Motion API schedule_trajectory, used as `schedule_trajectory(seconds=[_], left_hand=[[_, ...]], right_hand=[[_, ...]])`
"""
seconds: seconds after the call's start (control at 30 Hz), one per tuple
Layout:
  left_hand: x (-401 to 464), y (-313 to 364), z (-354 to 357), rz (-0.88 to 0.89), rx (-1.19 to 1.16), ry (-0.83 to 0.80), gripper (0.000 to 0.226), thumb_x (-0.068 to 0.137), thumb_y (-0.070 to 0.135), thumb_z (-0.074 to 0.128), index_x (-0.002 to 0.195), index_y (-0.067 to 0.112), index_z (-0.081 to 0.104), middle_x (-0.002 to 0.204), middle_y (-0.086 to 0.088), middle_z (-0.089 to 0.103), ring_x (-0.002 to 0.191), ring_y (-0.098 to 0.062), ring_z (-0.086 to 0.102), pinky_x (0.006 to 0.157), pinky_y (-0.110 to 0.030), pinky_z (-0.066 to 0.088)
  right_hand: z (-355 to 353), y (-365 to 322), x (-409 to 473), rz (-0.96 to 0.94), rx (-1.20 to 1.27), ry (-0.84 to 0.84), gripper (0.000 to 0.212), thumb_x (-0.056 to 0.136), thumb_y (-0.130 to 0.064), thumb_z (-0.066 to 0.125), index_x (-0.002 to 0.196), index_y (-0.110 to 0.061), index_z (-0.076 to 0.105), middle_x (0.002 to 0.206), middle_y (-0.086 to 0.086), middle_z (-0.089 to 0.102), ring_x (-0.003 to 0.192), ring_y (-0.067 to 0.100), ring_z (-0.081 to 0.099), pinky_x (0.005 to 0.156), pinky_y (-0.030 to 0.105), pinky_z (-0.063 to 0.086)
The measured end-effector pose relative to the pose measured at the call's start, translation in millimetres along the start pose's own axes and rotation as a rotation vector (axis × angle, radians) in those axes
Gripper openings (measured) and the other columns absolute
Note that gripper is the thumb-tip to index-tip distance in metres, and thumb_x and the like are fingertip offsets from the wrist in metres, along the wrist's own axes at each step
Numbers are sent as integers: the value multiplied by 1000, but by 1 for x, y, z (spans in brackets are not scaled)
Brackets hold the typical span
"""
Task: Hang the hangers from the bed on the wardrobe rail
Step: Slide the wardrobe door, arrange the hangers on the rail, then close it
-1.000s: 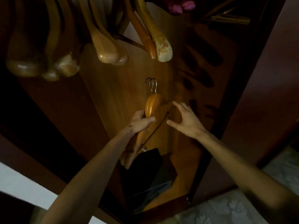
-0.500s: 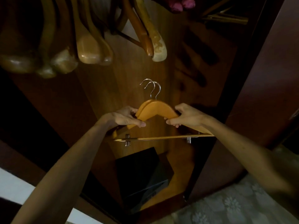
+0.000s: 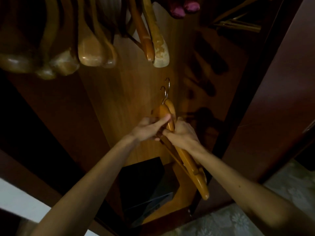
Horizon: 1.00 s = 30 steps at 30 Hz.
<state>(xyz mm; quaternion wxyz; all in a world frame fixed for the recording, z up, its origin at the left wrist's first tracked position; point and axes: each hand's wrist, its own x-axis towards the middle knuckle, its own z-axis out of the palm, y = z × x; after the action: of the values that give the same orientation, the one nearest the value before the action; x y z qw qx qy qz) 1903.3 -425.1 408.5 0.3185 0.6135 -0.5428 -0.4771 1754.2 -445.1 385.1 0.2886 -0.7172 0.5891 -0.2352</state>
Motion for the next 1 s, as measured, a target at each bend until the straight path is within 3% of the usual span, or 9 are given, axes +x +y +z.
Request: schedule_trajectory(seconds=[0.07, 0.13, 0.27, 0.4, 0.53, 0.63, 0.83, 0.9, 1.0], left_hand=[[-11, 10, 5, 35, 45, 4, 54, 87, 66, 57, 98, 16, 73, 88, -1, 75, 83, -11, 70, 76, -27, 60], [-18, 15, 5, 33, 10, 49, 49, 86, 62, 63, 95, 15, 73, 86, 2, 74, 82, -10, 70, 73, -24, 60], [-33, 29, -1, 41, -154, 206, 41, 89, 52, 67, 105, 15, 74, 91, 2, 75, 87, -8, 69, 61, -15, 56], [-46, 45, -11, 64, -302, 308, 37, 89, 50, 65, 98, 14, 69, 79, 2, 70, 75, -11, 66, 63, -25, 55], [-58, 62, -21, 122, -326, 340, 47, 85, 61, 62, 101, 17, 64, 65, 6, 61, 63, -10, 58, 64, -28, 49], [-68, 72, -27, 200, -272, 324, 41, 89, 62, 59, 89, 21, 61, 59, 9, 55, 56, -6, 53, 59, -25, 45], [-70, 95, -40, 213, -249, 405, 43, 92, 60, 58, 95, 17, 60, 59, 7, 53, 57, -10, 53, 55, -25, 46], [-70, 106, -46, 233, -257, 418, 45, 91, 61, 58, 101, 18, 64, 67, 5, 60, 67, -13, 58, 63, -30, 54], [-68, 127, -57, 246, -270, 484, 53, 88, 64, 61, 109, 15, 60, 89, -4, 66, 84, -21, 64, 88, -44, 57]], right_hand=[[-4, -3, -6, -68, -29, -9, 22, 91, -32, 70, 104, -15, 63, 79, -7, 64, 71, 9, 66, 65, 28, 59], [-12, -10, -14, -124, -13, -23, 15, 91, -30, 69, 100, -19, 63, 78, -8, 65, 70, 8, 67, 73, 31, 62], [-39, -33, -26, -247, 46, -68, 17, 92, -36, 68, 97, -21, 62, 78, -6, 66, 69, 6, 65, 65, 24, 52], [-64, -58, -31, -353, 112, -190, 34, 97, -51, 55, 93, -19, 66, 74, 4, 67, 68, 15, 69, 68, 36, 59], [-82, -79, -34, -388, 188, -238, 44, 101, -52, 46, 91, -15, 68, 78, 15, 69, 73, 28, 72, 77, 49, 61], [-88, -90, -36, -419, 216, -234, 43, 101, -51, 45, 93, -17, 69, 75, 7, 70, 66, 20, 71, 72, 44, 61], [-92, -113, -29, -396, 298, -227, 42, 104, -48, 42, 88, -24, 73, 66, -9, 72, 65, 8, 71, 75, 36, 58], [-95, -122, -23, -397, 315, -189, 41, 104, -48, 43, 81, -27, 69, 58, -11, 66, 66, 10, 68, 77, 39, 57], [-106, -141, -12, -396, 340, -135, 42, 103, -51, 42, 79, -29, 69, 56, -13, 65, 69, 14, 68, 80, 40, 58]])
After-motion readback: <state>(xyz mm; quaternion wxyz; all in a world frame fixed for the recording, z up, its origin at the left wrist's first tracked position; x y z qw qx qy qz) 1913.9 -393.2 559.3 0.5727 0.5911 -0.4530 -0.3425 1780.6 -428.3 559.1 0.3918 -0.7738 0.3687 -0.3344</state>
